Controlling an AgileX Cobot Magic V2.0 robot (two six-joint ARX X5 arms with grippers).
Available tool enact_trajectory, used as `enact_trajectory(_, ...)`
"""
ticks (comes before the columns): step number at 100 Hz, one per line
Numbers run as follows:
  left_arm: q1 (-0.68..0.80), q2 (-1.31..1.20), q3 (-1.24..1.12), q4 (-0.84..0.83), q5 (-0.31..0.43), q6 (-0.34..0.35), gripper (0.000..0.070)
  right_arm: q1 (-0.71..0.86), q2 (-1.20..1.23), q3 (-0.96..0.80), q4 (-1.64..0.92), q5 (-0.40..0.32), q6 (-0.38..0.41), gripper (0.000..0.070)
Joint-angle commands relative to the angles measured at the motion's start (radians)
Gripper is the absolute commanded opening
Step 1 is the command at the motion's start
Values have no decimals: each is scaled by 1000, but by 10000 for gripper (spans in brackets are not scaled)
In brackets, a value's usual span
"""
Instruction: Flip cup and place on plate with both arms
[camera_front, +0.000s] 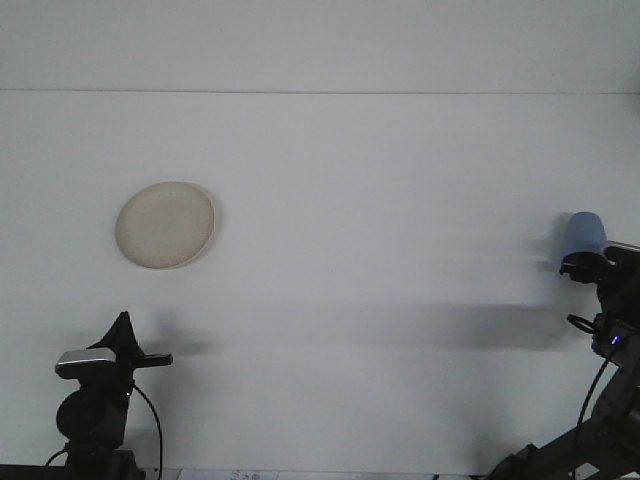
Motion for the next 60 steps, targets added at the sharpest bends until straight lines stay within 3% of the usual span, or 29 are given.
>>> enact_trajectory(1,1,-2,-19,10,-4,-3,15,-3,35,7,43,-16,-6,186)
enact_trajectory(19,1,-2,-19,10,-4,-3,15,8,45,8,75,-21,-5,0)
enact_trajectory(28,1,-2,-19,10,-4,-3,15,8,35,8,72,-22,33,0)
enact_trajectory(45,1,-2,-19,10,-4,-3,15,16,-70,9,-7,-17,217,0)
enact_trajectory(60,1,-2,-19,10,-4,-3,15,80,-279,9,-222,74,391,0)
